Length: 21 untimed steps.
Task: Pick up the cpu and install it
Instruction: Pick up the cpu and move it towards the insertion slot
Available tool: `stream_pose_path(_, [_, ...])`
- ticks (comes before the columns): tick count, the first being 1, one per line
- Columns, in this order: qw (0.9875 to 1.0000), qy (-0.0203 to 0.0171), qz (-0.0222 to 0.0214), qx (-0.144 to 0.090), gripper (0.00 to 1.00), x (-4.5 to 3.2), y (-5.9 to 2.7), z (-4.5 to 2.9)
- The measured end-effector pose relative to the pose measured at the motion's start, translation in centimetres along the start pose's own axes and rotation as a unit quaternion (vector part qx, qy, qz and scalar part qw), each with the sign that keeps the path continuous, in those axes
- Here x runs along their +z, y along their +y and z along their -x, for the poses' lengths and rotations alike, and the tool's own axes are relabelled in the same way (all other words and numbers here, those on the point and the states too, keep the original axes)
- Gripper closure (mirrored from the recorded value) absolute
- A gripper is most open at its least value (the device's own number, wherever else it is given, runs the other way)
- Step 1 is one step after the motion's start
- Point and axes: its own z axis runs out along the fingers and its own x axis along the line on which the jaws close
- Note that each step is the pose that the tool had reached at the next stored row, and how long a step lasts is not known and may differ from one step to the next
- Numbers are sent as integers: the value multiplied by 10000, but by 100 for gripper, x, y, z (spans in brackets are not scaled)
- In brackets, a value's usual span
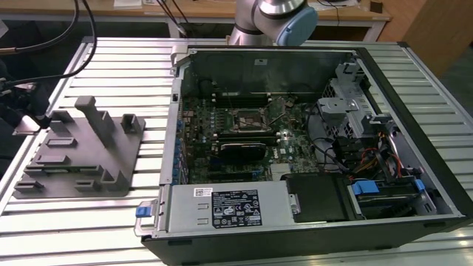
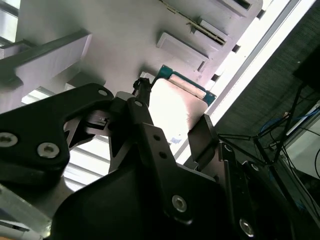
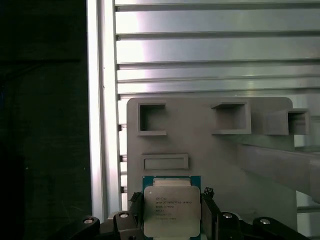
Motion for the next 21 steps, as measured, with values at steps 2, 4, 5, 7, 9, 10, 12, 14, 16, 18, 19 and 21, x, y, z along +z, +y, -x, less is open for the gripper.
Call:
stream_pose_path(2, [10000,-2,0,0,45,-33,2,1])
stream_pose_path(4, [10000,-4,0,0,45,-71,5,3])
stream_pose_path(5, [10000,-5,0,0,45,-88,6,3])
stream_pose_path(7, [10000,-7,0,0,45,-125,8,5])
stream_pose_path(9, [10000,-8,0,0,45,-160,10,6])
stream_pose_path(10, [10000,-9,0,-1,45,-177,11,7])
stream_pose_path(12, [10000,-12,1,0,45,-214,13,8])
stream_pose_path(14, [10000,-16,1,-1,45,-250,15,9])
stream_pose_path(16, [10000,-19,1,-1,45,-282,17,11])
stream_pose_path(18, [10000,-21,1,-1,45,-318,19,12])
stream_pose_path(19, [10000,-23,1,-1,45,-334,20,13])
stream_pose_path(21, [10000,-28,1,-1,45,-371,22,14])
